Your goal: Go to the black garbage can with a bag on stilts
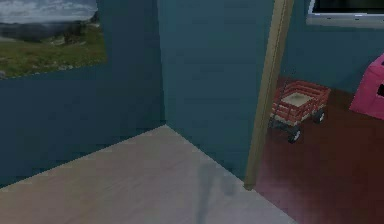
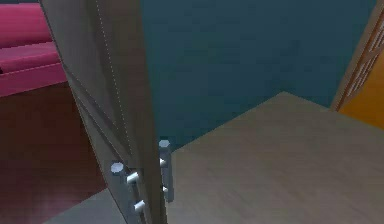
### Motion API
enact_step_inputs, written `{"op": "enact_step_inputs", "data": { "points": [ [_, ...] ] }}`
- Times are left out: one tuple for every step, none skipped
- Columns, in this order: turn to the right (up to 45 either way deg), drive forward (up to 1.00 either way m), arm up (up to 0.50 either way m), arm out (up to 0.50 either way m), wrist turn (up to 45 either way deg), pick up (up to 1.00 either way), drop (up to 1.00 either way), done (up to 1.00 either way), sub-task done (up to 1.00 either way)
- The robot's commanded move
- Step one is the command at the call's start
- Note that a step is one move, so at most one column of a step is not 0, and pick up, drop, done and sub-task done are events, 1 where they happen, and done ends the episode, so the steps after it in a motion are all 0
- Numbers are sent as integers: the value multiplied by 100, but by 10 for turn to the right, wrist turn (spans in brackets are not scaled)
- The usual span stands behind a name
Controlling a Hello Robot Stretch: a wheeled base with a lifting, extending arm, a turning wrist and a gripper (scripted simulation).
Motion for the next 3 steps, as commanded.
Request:
{"op": "enact_step_inputs", "data": {
  "points": [
    [30,0,0,0,0,0,0,0,0],
    [0,25,0,0,0,0,0,0,0],
    [270,0,0,0,0,0,0,0,0]
  ]
}}
